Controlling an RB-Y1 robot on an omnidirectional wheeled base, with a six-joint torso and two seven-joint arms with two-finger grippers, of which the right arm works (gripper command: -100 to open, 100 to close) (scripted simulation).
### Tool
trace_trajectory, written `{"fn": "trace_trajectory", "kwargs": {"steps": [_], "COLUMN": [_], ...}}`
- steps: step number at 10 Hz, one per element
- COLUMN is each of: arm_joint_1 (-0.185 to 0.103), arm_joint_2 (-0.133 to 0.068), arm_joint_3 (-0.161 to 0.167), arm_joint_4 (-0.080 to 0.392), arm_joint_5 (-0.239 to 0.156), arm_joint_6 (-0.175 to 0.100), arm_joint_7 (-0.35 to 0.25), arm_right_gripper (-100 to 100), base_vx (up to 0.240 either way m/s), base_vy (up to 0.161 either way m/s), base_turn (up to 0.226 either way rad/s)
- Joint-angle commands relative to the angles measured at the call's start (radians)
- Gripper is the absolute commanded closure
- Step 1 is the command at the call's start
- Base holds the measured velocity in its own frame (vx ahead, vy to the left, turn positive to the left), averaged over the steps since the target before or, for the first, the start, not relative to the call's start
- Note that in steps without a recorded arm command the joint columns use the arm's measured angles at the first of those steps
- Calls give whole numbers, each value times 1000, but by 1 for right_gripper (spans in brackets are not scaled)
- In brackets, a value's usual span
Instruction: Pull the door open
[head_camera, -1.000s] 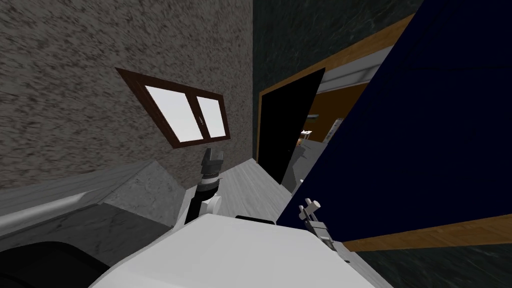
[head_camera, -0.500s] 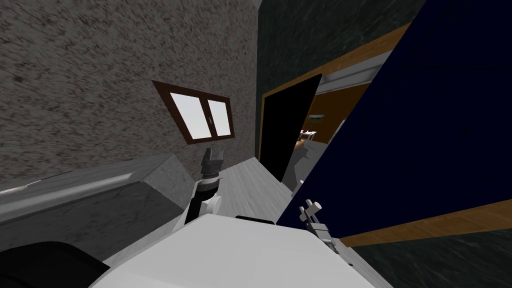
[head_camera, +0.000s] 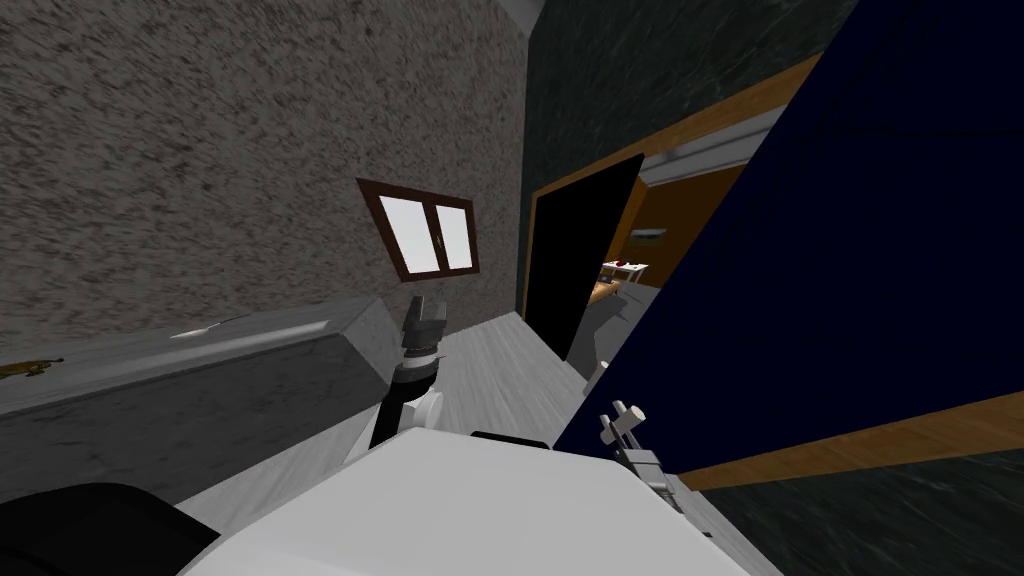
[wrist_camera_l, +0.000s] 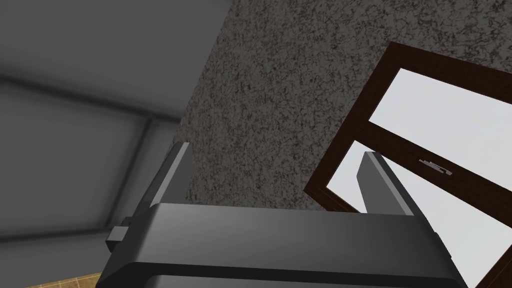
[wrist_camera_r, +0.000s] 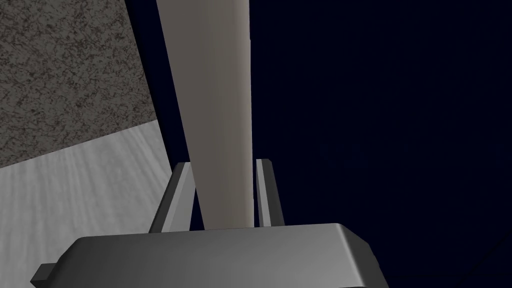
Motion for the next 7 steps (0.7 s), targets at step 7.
{"fn": "trace_trajectory", "kwargs": {"steps": [7], "arm_joint_1": [-14], "arm_joint_2": [-10], "arm_joint_3": [19], "arm_joint_4": [44], "arm_joint_5": [16], "arm_joint_6": [-38], "arm_joint_7": [-28], "arm_right_gripper": [100], "base_vx": [-164], "base_vy": [-44], "base_turn": [108]}}
